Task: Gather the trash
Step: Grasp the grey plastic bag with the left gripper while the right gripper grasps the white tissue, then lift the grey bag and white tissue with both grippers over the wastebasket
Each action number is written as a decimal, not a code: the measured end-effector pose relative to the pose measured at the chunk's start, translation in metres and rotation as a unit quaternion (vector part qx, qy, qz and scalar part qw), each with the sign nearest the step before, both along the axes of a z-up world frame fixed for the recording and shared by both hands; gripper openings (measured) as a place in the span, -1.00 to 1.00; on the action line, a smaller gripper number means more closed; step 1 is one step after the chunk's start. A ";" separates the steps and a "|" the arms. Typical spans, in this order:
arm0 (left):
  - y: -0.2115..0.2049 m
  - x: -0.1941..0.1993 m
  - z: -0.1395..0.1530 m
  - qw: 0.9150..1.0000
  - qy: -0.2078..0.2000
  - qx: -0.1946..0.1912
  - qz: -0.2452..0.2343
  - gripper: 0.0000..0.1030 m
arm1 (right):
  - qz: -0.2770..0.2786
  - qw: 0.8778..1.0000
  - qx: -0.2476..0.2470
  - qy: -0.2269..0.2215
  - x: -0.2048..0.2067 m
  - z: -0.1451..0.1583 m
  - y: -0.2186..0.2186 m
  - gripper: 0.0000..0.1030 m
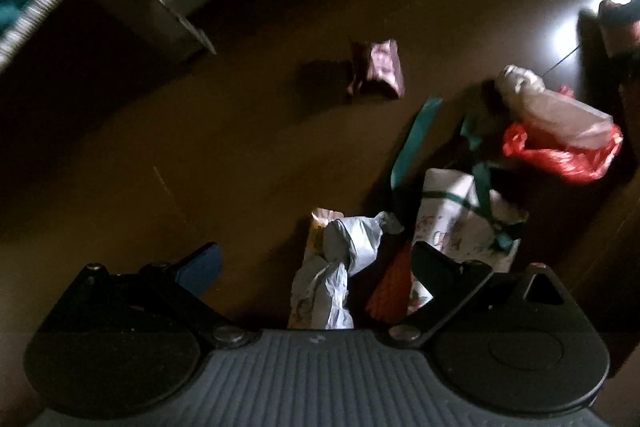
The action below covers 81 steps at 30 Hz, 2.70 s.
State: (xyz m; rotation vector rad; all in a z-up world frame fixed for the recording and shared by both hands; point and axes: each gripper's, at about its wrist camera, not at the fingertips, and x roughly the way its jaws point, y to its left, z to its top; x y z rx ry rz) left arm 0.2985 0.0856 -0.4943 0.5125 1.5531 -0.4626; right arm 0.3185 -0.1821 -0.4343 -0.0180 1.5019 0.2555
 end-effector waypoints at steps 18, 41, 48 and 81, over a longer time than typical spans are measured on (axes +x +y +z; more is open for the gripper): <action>0.011 -0.008 -0.080 0.996 0.047 -0.046 0.053 0.89 | -0.018 0.998 -0.002 0.061 0.007 -0.085 0.009 0.23; 0.035 -0.005 -0.058 0.987 0.045 -0.056 0.141 -0.16 | 0.026 0.998 -0.037 0.049 0.004 -0.063 0.019 -0.92; 0.028 0.007 0.009 0.984 -0.001 -0.093 0.152 -0.16 | 0.024 0.999 -0.019 -0.012 0.007 0.018 0.008 -0.92; -0.039 -0.054 0.473 0.916 -0.305 -0.203 0.165 -0.15 | 0.000 0.926 0.115 -0.359 -0.107 0.442 -0.003 -0.92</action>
